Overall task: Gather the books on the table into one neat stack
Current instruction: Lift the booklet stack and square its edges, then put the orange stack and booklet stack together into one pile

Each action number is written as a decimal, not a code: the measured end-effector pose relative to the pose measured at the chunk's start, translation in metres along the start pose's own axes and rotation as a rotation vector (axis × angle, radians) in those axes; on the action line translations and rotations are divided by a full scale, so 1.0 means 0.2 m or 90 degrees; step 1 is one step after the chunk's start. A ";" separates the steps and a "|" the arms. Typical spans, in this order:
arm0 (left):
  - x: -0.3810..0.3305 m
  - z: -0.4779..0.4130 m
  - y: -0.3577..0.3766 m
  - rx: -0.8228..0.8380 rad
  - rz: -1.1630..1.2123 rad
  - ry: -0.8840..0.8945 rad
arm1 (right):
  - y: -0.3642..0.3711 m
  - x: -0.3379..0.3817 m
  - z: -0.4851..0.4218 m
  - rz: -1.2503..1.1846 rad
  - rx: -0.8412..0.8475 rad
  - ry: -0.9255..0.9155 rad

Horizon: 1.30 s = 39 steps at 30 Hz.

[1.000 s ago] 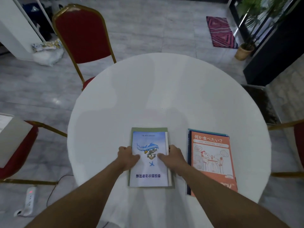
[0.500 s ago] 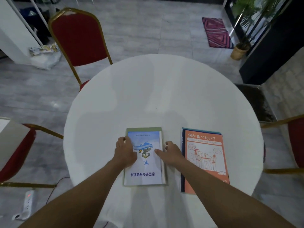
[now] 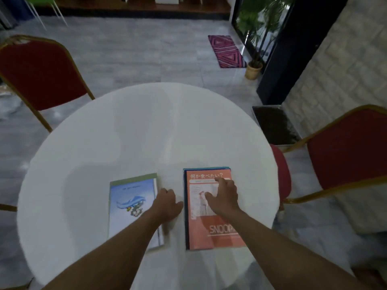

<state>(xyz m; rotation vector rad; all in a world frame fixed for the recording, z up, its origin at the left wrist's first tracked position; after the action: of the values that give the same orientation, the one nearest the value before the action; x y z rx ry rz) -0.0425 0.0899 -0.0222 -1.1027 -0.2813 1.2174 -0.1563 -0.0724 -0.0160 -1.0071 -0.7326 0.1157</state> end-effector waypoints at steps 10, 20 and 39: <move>-0.16 -0.01 0.26 0.086 0.112 -0.084 | 0.02 -0.37 0.00 -0.019 0.053 0.143; -0.15 -0.02 0.29 0.064 0.275 -0.182 | -0.02 -0.40 -0.06 -0.091 0.143 0.238; -0.09 -0.26 -0.12 -0.222 0.257 0.014 | -0.06 0.09 -0.31 -0.321 0.092 0.046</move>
<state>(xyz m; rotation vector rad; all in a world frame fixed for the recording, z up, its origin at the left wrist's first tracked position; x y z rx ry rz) 0.0017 0.0492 -0.0233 -1.5251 -0.2672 1.5482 -0.1084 -0.1174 -0.0169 -0.6620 -0.8775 -0.2999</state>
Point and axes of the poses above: each hand's wrist, its own z-axis away from the middle knuckle, its own y-axis out of the palm, x = y × z, the point moved 4 cm from there along -z, towards the middle knuckle, and after that the axes turned 3 degrees about -x, right-handed, at the moved point
